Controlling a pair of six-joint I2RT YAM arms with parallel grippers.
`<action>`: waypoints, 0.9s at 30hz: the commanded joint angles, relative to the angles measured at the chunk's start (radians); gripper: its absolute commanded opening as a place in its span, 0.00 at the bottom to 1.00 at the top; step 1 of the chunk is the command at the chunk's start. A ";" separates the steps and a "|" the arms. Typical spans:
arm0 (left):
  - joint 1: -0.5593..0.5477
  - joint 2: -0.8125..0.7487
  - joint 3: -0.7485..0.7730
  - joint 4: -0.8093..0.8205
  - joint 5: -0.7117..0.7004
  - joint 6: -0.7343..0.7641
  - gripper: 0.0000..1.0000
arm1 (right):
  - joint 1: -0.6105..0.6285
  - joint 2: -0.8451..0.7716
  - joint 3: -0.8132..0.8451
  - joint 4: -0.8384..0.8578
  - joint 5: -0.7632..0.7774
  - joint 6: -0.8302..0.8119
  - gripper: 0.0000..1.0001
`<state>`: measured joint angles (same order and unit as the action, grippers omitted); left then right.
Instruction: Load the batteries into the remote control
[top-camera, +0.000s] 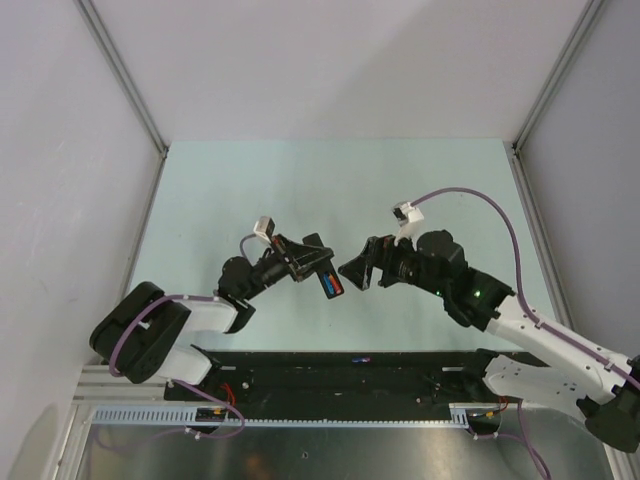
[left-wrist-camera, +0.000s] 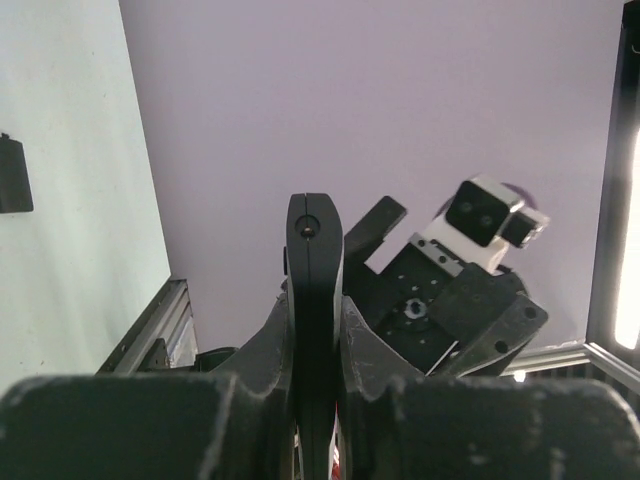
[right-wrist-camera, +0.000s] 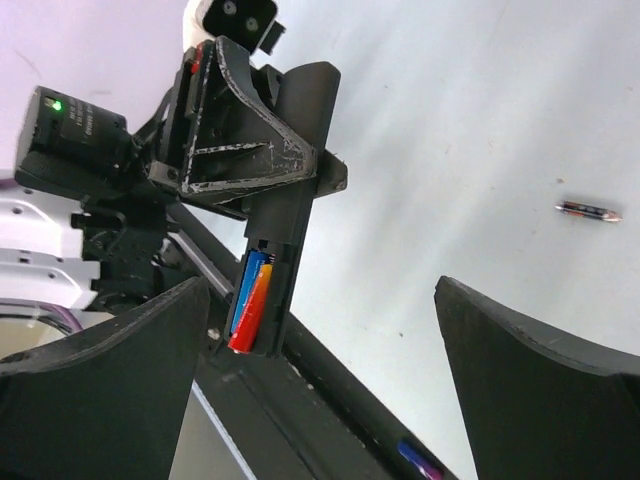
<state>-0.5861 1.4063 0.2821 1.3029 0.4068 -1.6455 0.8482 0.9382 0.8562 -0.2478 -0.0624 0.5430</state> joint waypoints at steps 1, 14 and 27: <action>0.008 -0.024 0.038 0.369 0.013 -0.033 0.00 | -0.035 -0.082 -0.156 0.420 -0.072 0.093 1.00; 0.008 0.003 0.098 0.363 0.052 -0.086 0.00 | -0.141 -0.073 -0.318 0.717 -0.562 0.094 0.93; -0.001 -0.018 0.097 0.337 0.046 -0.086 0.00 | -0.155 0.010 -0.335 0.745 -0.611 0.078 0.84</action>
<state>-0.5842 1.4075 0.3447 1.3056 0.4473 -1.7126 0.7025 0.9310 0.5240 0.4400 -0.6529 0.6353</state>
